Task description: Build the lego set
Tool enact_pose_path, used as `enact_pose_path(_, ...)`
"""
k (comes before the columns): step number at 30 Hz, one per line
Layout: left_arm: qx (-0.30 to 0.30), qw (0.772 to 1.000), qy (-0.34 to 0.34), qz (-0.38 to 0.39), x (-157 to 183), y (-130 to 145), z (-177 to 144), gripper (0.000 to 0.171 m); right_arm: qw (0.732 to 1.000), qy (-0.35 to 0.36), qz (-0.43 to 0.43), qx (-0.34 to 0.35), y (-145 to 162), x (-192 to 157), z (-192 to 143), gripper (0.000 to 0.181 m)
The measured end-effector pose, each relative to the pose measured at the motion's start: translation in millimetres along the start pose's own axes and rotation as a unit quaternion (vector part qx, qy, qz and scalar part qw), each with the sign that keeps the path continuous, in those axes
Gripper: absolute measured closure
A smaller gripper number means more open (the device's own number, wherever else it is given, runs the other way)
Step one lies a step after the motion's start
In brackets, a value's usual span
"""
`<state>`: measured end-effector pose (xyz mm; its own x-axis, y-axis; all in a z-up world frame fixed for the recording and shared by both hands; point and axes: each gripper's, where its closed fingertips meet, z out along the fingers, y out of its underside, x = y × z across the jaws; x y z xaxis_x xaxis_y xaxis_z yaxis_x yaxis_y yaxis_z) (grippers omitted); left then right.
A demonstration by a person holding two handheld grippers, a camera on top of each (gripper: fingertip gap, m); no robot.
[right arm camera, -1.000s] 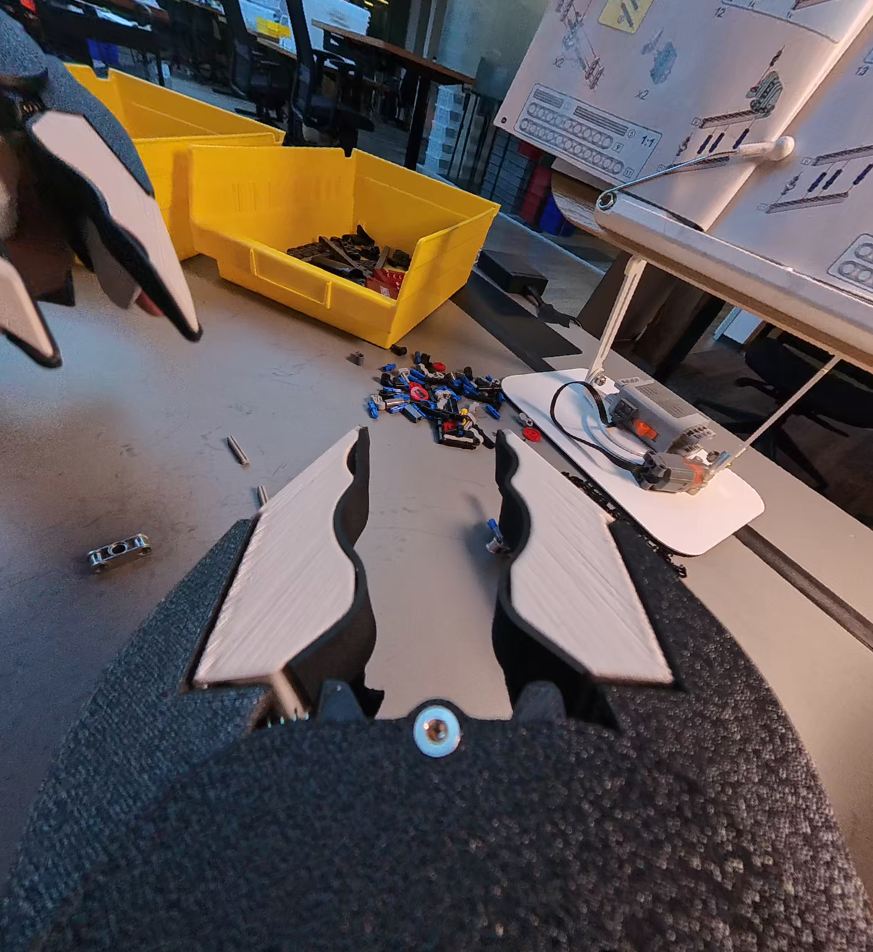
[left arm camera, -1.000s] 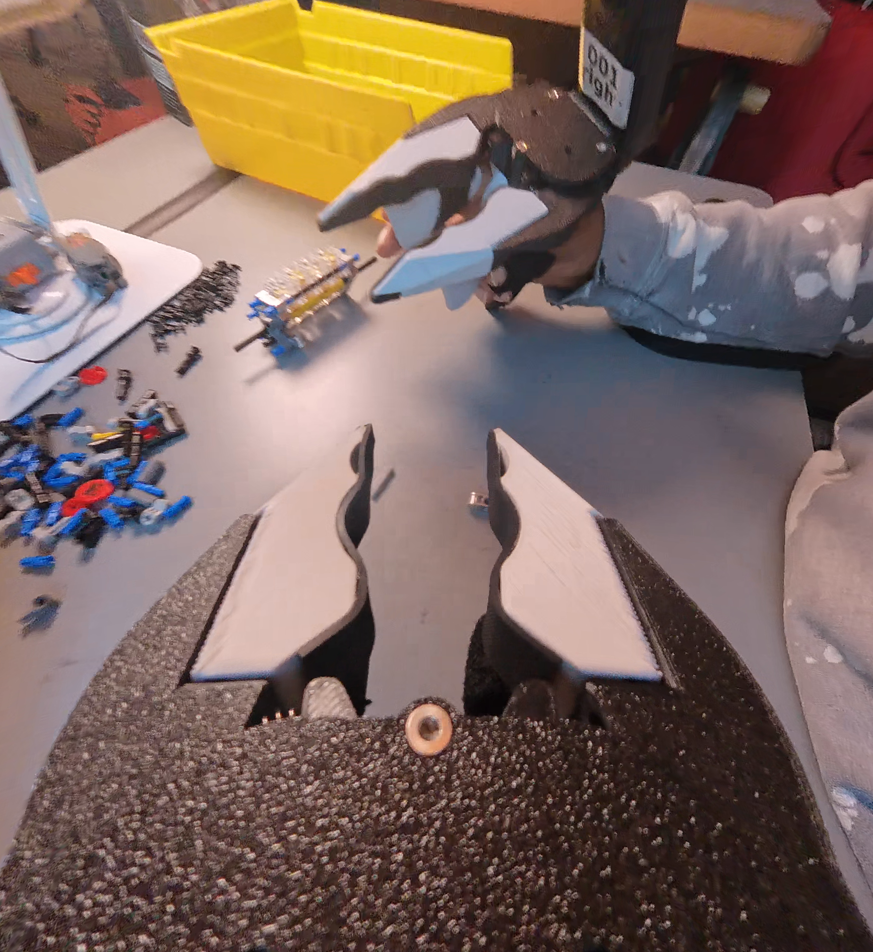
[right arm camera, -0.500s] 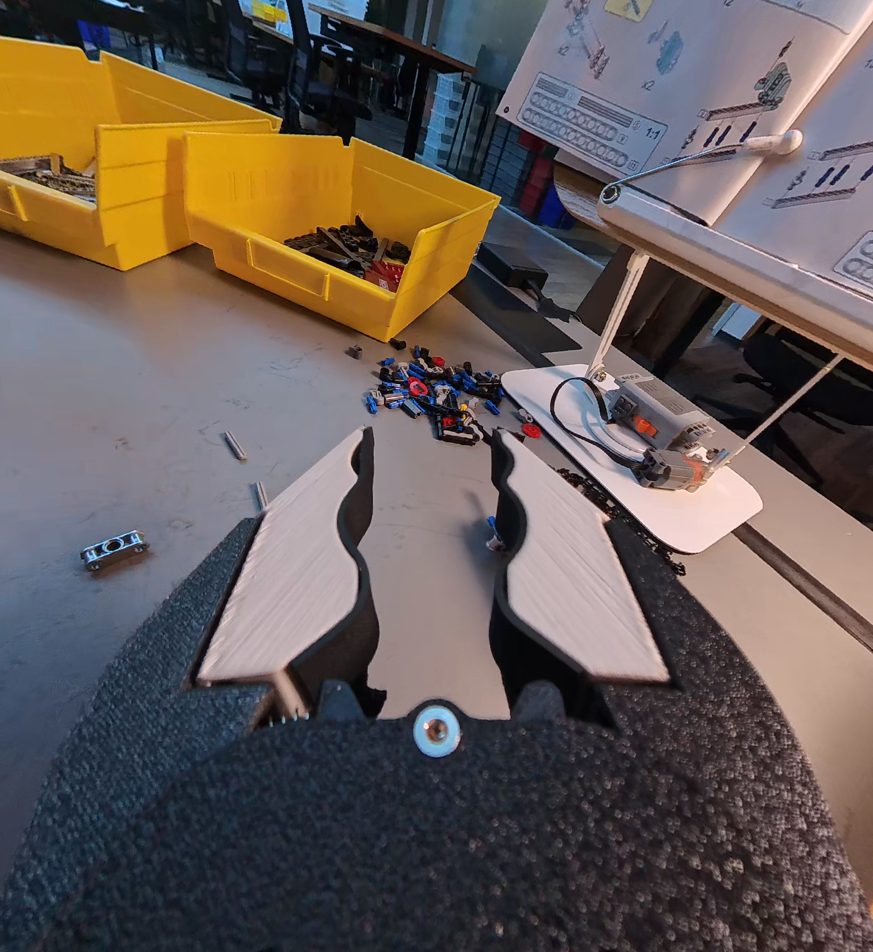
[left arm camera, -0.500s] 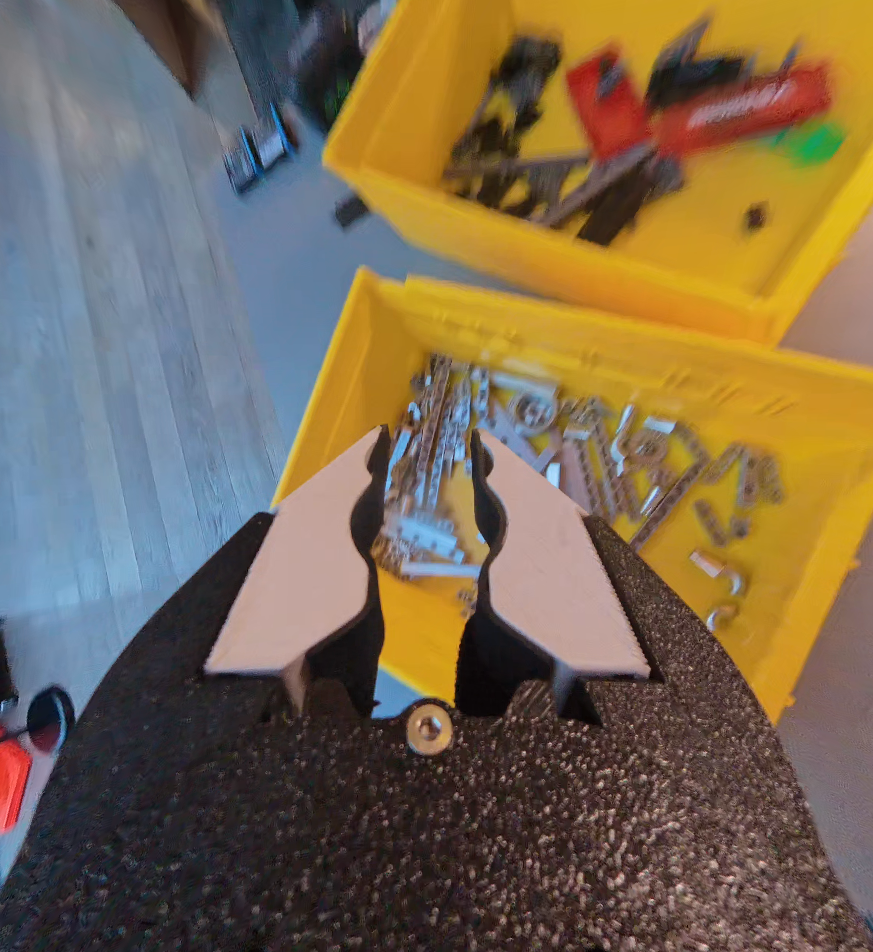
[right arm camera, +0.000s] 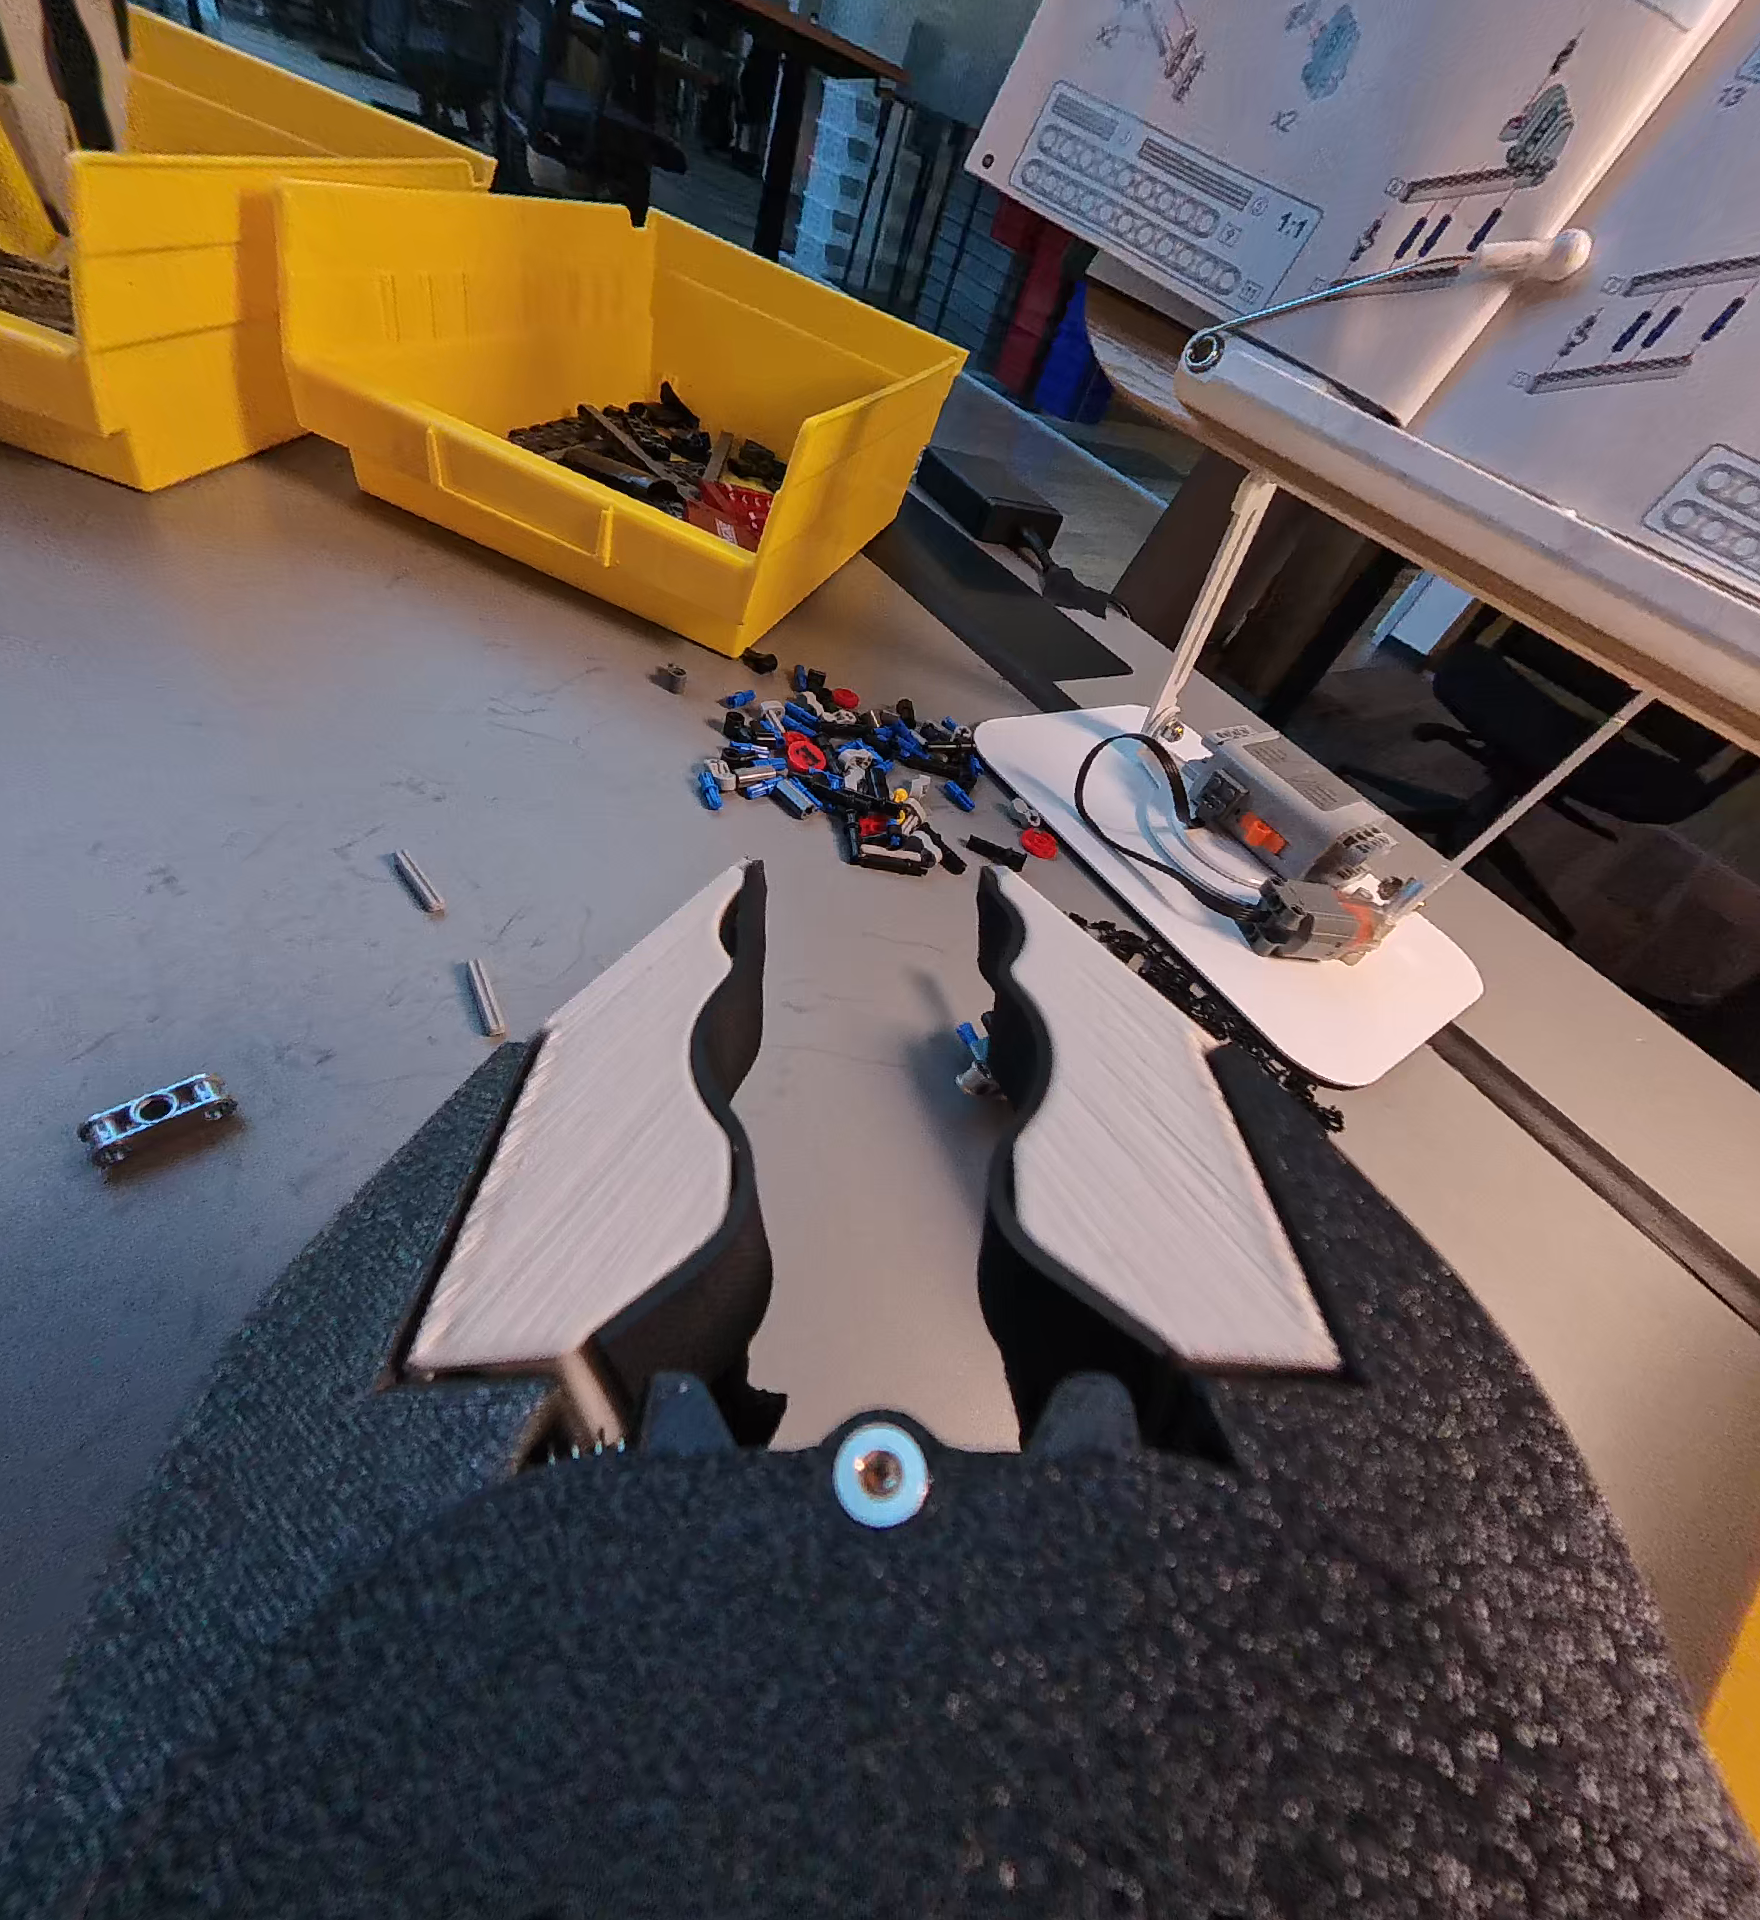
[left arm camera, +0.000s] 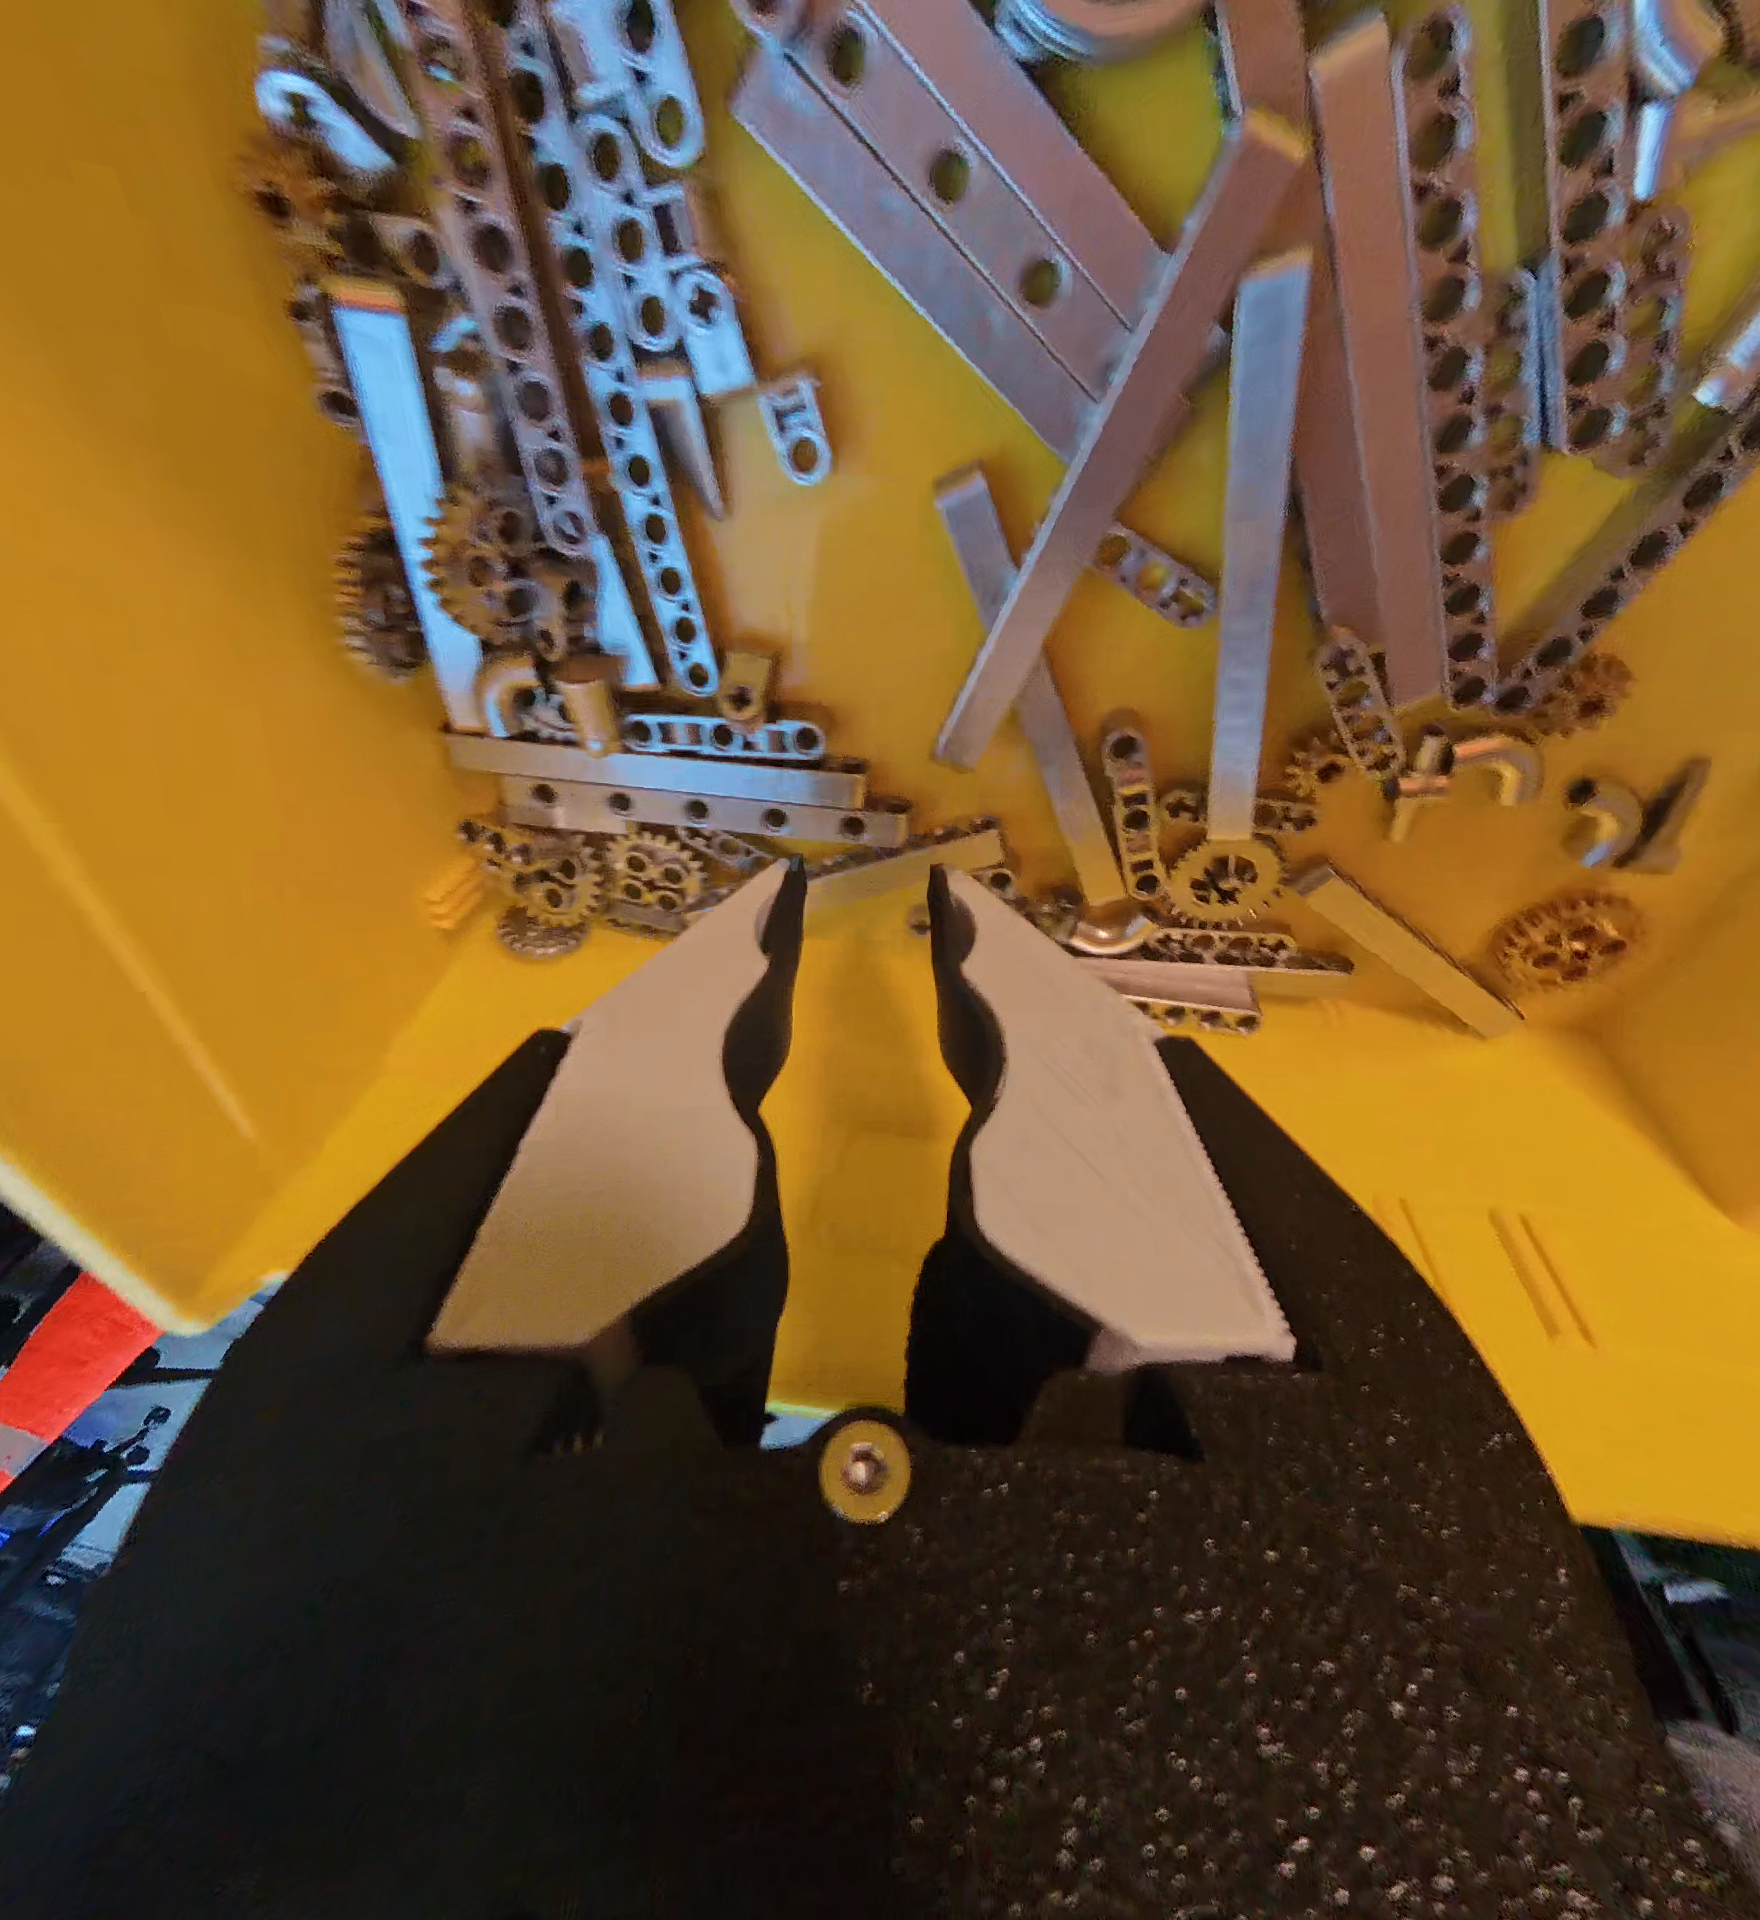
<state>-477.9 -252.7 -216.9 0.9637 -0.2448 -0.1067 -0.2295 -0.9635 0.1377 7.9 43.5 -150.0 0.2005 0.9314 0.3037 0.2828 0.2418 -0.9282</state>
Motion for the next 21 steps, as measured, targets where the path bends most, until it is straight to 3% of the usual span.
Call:
enact_pose_path(7,-0.039,0.992,0.104,0.053,41.6,6.0,5.9,0.143,1.000,0.002,-0.007,-0.021,5.8,-1.4,5.6,0.143)
enact_pose_path(15,-0.017,0.992,0.072,0.098,42.5,-14.4,6.3,0.157,0.997,-0.002,-0.047,-0.055,15.9,-11.5,13.6,0.143)
enact_pose_path(17,0.004,0.993,0.058,0.100,38.8,-22.1,1.3,0.171,0.997,-0.002,-0.050,-0.056,16.3,-12.0,13.9,0.143)
enact_pose_path(21,0.036,0.995,0.027,0.092,27.8,-31.7,-11.8,0.169,0.998,0.001,-0.043,-0.052,15.2,-9.6,13.0,0.143)
